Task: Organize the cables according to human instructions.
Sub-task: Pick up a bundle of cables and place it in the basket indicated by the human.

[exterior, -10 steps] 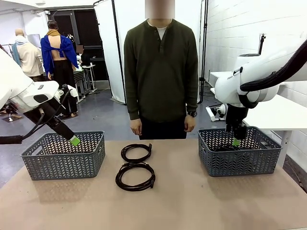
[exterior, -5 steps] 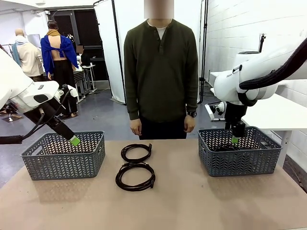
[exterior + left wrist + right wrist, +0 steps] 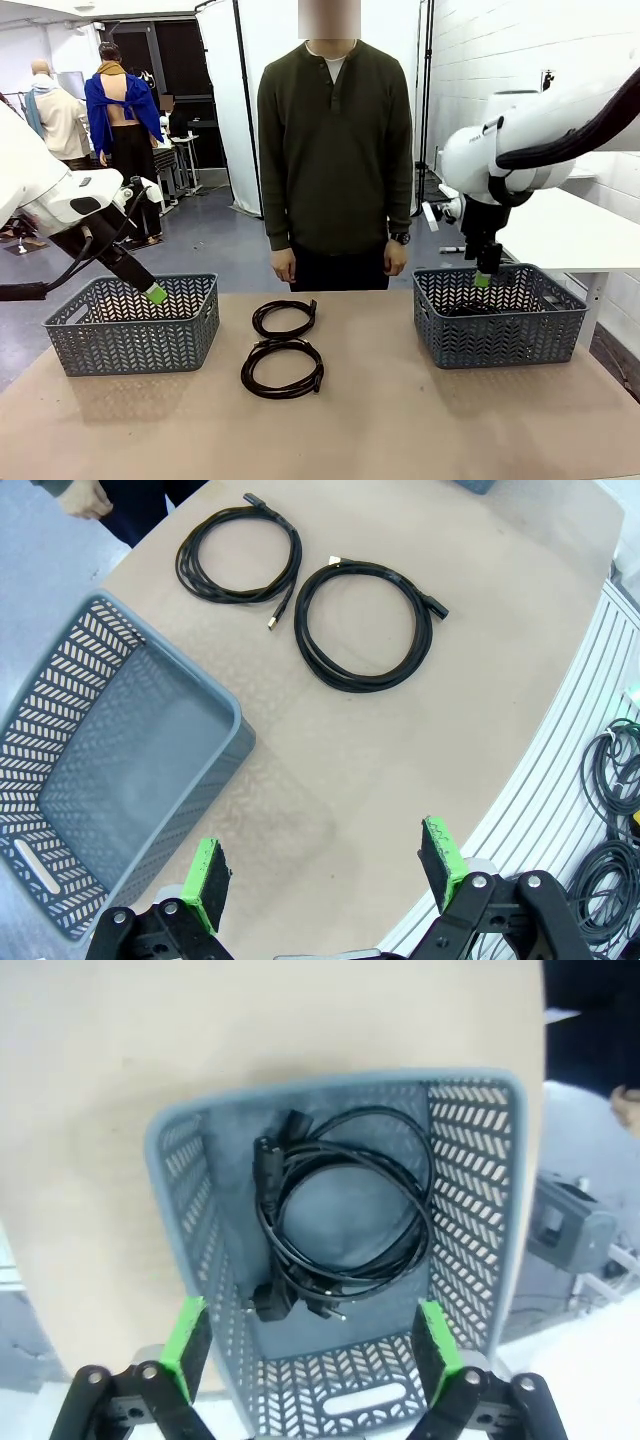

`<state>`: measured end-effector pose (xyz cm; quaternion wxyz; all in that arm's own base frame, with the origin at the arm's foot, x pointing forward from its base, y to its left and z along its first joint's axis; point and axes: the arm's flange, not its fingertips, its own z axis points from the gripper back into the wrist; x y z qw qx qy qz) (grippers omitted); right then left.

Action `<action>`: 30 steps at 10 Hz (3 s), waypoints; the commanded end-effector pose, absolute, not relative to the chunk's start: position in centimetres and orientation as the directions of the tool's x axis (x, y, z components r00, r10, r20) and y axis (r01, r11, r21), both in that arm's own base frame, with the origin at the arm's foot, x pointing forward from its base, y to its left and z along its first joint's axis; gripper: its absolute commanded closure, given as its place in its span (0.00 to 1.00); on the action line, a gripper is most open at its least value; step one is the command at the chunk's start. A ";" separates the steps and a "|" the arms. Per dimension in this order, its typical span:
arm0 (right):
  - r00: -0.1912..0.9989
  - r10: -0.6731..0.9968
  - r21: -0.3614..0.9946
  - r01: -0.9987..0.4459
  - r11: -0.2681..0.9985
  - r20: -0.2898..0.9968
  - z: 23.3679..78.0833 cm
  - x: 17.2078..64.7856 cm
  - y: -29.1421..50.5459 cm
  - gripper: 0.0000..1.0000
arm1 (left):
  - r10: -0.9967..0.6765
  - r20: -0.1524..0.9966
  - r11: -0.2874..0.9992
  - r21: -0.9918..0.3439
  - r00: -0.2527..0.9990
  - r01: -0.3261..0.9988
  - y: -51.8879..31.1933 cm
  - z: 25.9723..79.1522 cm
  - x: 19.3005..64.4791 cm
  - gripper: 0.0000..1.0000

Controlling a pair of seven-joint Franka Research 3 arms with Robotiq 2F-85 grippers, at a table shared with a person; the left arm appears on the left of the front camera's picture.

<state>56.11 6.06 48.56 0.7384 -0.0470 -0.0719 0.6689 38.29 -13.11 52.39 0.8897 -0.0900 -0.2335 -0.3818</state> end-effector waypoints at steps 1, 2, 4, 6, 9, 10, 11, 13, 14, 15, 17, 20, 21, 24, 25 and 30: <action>0.171 0.980 -0.143 -0.973 0.184 0.098 51.0 54.7 8.3 0.00 | -0.637 0.498 0.683 0.010 0.589 0.730 -12.9 52.3 38.3 0.00; 0.193 0.973 -0.149 -0.966 0.210 0.126 51.5 53.8 9.5 0.00 | -0.637 0.498 0.683 0.010 0.589 0.730 -12.9 52.3 38.3 0.00; 0.228 0.954 -0.165 -0.951 0.261 0.193 52.2 51.5 11.5 0.00 | -0.637 0.498 0.683 0.010 0.589 0.730 -12.9 52.3 38.3 0.00; 0.235 0.929 -0.210 -0.930 0.300 0.286 51.7 49.4 13.2 0.00 | -0.637 0.498 0.683 0.010 0.589 0.730 -12.9 52.3 38.3 0.00; 0.247 0.896 -0.207 -0.918 0.338 0.369 50.5 47.2 15.6 0.00 | -0.637 0.498 0.683 0.010 0.589 0.730 -12.9 52.3 38.3 0.00; 0.265 0.888 -0.187 -0.917 0.353 0.376 50.1 47.0 16.4 0.00 | -0.637 0.498 0.683 0.010 0.589 0.730 -12.9 52.3 38.3 0.00; 0.283 0.879 -0.165 -0.915 0.367 0.383 49.8 46.8 17.0 0.00 | -0.637 0.498 0.683 0.010 0.589 0.730 -12.9 52.3 38.3 0.00; 0.298 0.875 -0.144 -0.916 0.375 0.382 49.3 46.6 17.6 0.00 | -0.637 0.498 0.683 0.010 0.589 0.730 -12.9 52.3 38.3 0.00; 0.304 0.874 -0.127 -0.918 0.375 0.380 49.0 46.7 17.8 0.00 | -0.637 0.498 0.683 0.010 0.589 0.730 -12.9 52.3 38.3 0.00; 0.286 0.883 -0.124 -0.928 0.352 0.371 48.8 46.6 18.1 0.00 | -0.637 0.498 0.683 0.010 0.589 0.730 -12.9 52.3 38.3 0.00; 0.282 0.891 -0.155 -0.923 0.354 0.354 49.6 46.9 17.8 0.00 | -0.637 0.498 0.683 0.010 0.589 0.730 -12.9 52.3 38.3 0.00; 0.282 0.891 -0.155 -0.923 0.354 0.354 49.6 46.9 17.8 0.00 | -0.637 0.498 0.683 0.010 0.589 0.730 -12.9 52.3 38.3 0.00; 0.282 0.891 -0.155 -0.923 0.354 0.354 49.6 46.9 17.8 0.00 | -0.637 0.498 0.683 0.010 0.589 0.730 -12.9 52.3 38.3 0.00; 0.282 0.891 -0.155 -0.923 0.354 0.354 49.6 46.9 17.8 0.00 | -0.637 0.498 0.683 0.010 0.589 0.730 -12.9 52.3 38.3 0.00; 0.282 0.891 -0.155 -0.923 0.354 0.354 49.6 46.9 17.8 0.00 | -0.637 0.498 0.683 0.010 0.589 0.730 -12.9 52.3 38.3 0.00; 0.282 0.891 -0.155 -0.923 0.354 0.354 49.6 46.9 17.8 0.00 | -0.637 0.498 0.683 0.010 0.589 0.730 -12.9 52.3 38.3 0.00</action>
